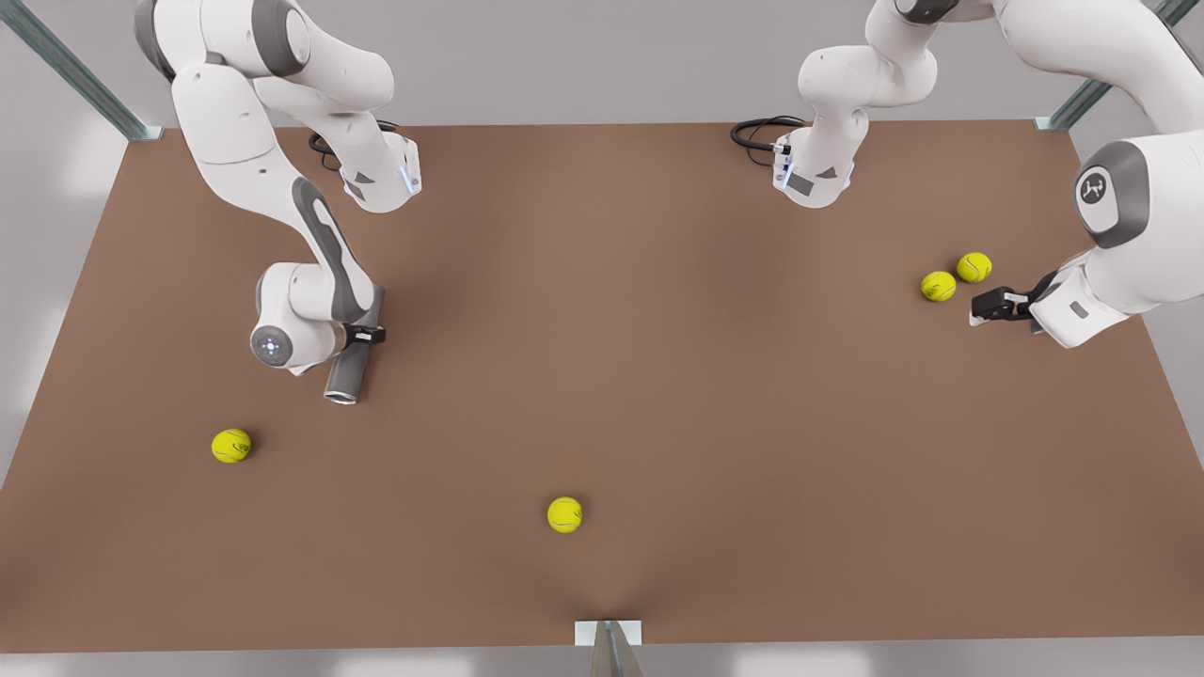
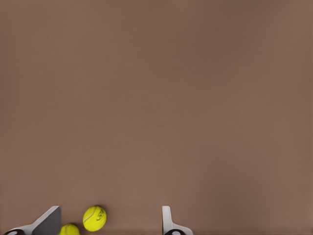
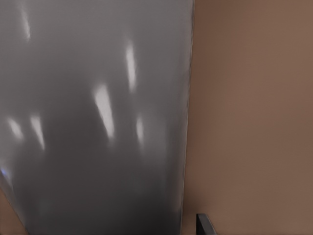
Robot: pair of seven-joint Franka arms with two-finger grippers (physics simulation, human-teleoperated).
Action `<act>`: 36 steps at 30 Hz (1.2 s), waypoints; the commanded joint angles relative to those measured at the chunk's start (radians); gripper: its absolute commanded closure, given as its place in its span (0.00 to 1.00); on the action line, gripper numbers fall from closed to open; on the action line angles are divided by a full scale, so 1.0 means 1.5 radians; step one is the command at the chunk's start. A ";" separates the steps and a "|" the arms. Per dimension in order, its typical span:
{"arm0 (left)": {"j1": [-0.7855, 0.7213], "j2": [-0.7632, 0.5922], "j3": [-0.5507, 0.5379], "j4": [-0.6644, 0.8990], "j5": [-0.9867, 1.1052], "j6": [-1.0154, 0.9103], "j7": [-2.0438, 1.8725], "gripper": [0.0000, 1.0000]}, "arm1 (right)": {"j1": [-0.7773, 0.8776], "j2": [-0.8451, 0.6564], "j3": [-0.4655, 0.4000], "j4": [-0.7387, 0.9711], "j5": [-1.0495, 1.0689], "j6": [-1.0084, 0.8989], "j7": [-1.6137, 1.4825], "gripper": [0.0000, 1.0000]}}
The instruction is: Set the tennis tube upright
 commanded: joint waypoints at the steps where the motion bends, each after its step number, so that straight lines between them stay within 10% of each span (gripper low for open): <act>1: 0.000 0.000 0.000 0.000 0.000 -0.002 0.000 0.00 | 0.000 0.001 0.000 0.000 0.002 0.009 -0.059 0.00; 3: 0.000 0.000 0.001 0.000 0.000 -0.002 0.000 0.00 | 0.000 0.001 0.000 0.000 0.002 0.009 -0.059 0.00; 6: 0.001 0.000 0.000 0.000 0.000 -0.002 0.000 0.00 | 0.000 0.000 0.000 0.001 0.003 0.007 -0.058 0.31; 18: 0.001 0.001 0.000 0.001 0.001 -0.001 0.001 0.00 | 0.028 -0.008 0.001 0.058 0.097 -0.120 -0.043 0.31; 25: 0.001 0.002 0.000 0.001 0.001 0.003 0.001 0.00 | 0.251 0.098 -0.010 0.482 0.056 -0.333 -0.177 0.31; 36: 0.002 0.003 0.000 0.001 0.000 0.002 0.001 0.00 | 0.558 0.259 -0.048 0.632 -0.060 -0.075 -0.414 0.31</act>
